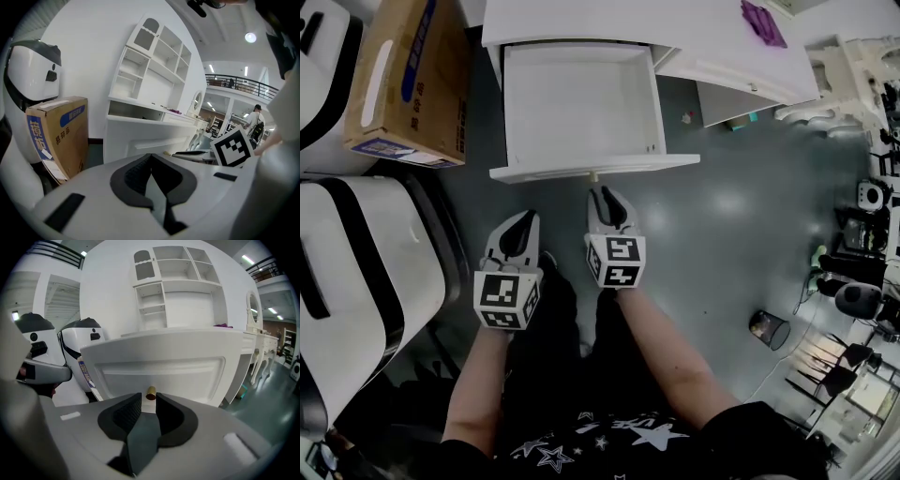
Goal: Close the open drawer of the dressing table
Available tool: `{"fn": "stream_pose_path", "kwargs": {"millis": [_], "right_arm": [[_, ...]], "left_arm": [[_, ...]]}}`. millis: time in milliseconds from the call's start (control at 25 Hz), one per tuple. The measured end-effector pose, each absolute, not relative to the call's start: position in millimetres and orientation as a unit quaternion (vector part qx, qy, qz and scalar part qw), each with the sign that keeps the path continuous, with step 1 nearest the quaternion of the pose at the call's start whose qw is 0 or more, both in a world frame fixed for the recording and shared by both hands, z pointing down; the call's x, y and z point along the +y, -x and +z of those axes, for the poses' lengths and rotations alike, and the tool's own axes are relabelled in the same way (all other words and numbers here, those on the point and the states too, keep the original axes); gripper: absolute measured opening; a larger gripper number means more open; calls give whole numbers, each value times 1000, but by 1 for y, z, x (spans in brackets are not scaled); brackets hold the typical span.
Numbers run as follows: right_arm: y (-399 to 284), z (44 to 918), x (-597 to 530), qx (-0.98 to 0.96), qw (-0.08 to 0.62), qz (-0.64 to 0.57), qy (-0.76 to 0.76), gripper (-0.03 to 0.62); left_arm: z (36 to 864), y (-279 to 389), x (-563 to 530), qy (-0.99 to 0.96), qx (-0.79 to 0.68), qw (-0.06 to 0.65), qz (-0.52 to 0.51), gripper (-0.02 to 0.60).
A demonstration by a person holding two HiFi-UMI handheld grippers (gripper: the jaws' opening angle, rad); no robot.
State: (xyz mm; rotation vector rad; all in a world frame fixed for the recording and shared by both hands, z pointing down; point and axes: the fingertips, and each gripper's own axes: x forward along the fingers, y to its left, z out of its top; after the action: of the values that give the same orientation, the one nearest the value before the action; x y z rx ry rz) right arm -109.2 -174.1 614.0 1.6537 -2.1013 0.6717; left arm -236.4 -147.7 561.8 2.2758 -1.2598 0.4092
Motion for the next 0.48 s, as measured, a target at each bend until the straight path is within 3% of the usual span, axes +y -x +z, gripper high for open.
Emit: {"fn": "stream_pose_path", "kwargs": {"millis": [280, 480], "right_arm": [[113, 630, -195, -745, 202, 229, -593, 94], [111, 636, -201, -733, 230, 225, -600, 78]], "left_arm": [[573, 242, -159, -836, -463, 253, 152, 9], [580, 241, -157, -835, -459, 261, 154, 9]]}}
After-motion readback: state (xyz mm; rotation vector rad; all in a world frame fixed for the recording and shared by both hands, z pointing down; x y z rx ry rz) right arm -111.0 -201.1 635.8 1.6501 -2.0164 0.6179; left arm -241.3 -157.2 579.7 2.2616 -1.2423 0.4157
